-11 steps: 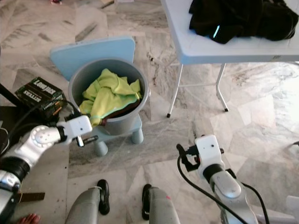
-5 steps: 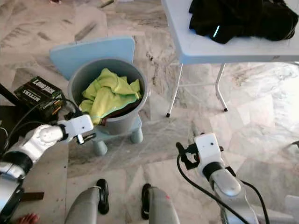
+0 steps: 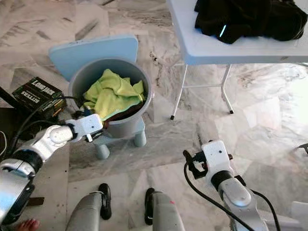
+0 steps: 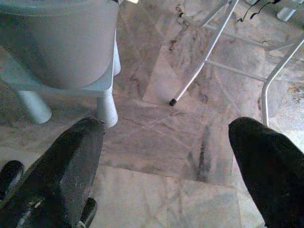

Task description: Hang hanger

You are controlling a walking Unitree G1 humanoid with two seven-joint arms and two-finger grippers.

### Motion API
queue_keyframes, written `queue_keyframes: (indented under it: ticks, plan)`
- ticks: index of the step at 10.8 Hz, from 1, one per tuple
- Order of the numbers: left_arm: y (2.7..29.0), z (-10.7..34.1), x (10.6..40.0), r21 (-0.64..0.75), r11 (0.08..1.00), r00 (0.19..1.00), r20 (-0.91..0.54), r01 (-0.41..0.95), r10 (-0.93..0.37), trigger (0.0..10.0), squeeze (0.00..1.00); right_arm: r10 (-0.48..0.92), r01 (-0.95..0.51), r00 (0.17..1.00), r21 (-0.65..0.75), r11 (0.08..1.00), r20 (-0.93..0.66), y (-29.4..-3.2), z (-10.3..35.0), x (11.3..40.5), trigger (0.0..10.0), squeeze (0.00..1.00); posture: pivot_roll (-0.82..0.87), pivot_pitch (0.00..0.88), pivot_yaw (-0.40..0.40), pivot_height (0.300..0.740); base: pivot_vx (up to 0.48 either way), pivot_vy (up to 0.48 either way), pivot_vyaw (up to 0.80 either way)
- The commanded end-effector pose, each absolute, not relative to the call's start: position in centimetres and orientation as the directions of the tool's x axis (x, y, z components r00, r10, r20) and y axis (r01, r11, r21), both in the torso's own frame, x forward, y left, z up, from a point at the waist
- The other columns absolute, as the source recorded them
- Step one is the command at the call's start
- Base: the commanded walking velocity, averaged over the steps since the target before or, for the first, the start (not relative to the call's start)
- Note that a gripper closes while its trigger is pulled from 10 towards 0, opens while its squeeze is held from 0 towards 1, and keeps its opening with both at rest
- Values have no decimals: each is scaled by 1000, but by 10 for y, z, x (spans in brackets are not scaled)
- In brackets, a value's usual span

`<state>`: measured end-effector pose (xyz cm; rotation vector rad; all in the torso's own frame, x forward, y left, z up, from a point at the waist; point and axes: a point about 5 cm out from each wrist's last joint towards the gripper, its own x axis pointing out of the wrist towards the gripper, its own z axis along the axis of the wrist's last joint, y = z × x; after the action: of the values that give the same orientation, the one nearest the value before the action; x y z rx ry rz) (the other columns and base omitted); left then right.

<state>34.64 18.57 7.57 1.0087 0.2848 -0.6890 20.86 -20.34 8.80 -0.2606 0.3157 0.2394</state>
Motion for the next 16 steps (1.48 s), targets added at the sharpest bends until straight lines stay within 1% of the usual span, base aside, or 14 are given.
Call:
queue_keyframes:
  ticks: [1, 4, 5, 6, 7, 9, 11, 12, 13, 15, 16]
  plan:
    - [182, 66, 341, 667, 310, 729, -555, 678, -400, 0, 0, 175, -261, 922, -219, 940, -346, -208, 89, 205, 10000, 0, -248, 288, -102, 740, 0, 0, 0]
    - [183, 59, 338, 661, 267, 707, -598, 701, -377, 0, 0, 164, -252, 922, -222, 942, -351, -212, 90, 203, 10000, 0, -260, 286, -95, 740, 0, 0, 0]
    - [186, 59, 338, 662, 268, 709, -602, 700, -367, 0, 0, 194, -278, 912, -195, 941, -362, -209, 89, 202, 10000, 0, -259, 287, -94, 740, 0, 0, 0]
    - [189, 60, 338, 665, 269, 713, -603, 697, -358, 0, 0, 303, -371, 869, -110, 922, -390, -198, 88, 197, 10000, 0, -255, 285, -95, 740, 0, 0, 0]
    - [190, 60, 338, 666, 268, 715, -603, 696, -354, 0, 0, 380, -438, 832, -59, 897, -404, -191, 88, 192, 10000, 0, -253, 284, -96, 740, 0, 0, 0]
    - [192, 61, 338, 673, 269, 721, -601, 689, -345, 0, 0, 401, -461, 811, -42, 887, -427, -191, 86, 190, 10000, 0, -254, 283, -98, 740, 0, 0, 0]
    - [192, 63, 340, 686, 273, 734, -586, 675, -342, 0, 0, 412, -462, 818, -31, 886, -401, -189, 90, 192, 10000, 0, -254, 279, -96, 740, 0, 0, 0]
    - [192, 64, 341, 691, 279, 742, -578, 666, -341, 0, 0, 434, -464, 833, -7, 886, -344, -184, 98, 195, 10000, 0, -253, 277, -96, 740, 0, 0, 0]
    - [193, 66, 342, 696, 283, 748, -571, 659, -338, 0, 0, 473, -481, 834, 46, 876, -283, -176, 108, 199, 10000, 0, -253, 274, -97, 740, 0, 0, 0]
    - [195, 67, 342, 699, 289, 753, -567, 654, -334, 0, 0, 508, -496, 830, 113, 861, -232, -171, 117, 201, 10000, 0, -252, 271, -96, 740, 0, 0, 0]
    - [195, 67, 343, 699, 292, 755, -565, 652, -333, 0, 0, 511, -498, 829, 119, 859, -227, -170, 118, 202, 10000, 0, -251, 269, -96, 740, 0, 0, 0]
